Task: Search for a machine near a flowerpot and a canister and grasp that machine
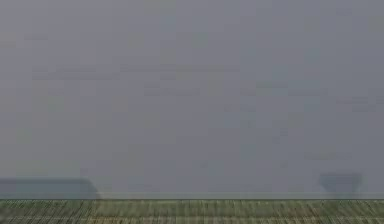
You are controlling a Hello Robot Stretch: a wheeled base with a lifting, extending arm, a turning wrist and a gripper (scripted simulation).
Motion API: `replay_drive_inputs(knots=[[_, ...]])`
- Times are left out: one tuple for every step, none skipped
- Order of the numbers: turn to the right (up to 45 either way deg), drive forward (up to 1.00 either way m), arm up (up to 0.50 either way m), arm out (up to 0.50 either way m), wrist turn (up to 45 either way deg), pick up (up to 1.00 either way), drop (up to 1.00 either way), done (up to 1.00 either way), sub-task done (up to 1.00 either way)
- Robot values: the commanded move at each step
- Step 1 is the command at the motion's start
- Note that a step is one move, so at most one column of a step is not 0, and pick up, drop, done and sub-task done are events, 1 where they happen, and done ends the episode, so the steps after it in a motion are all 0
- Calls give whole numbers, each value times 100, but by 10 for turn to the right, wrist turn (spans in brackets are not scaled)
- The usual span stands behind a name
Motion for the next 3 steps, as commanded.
replay_drive_inputs(knots=[[-450,0,0,0,0,0,0,0,0],[-60,0,0,0,0,0,0,0,0],[0,100,0,0,0,0,0,0,0]])
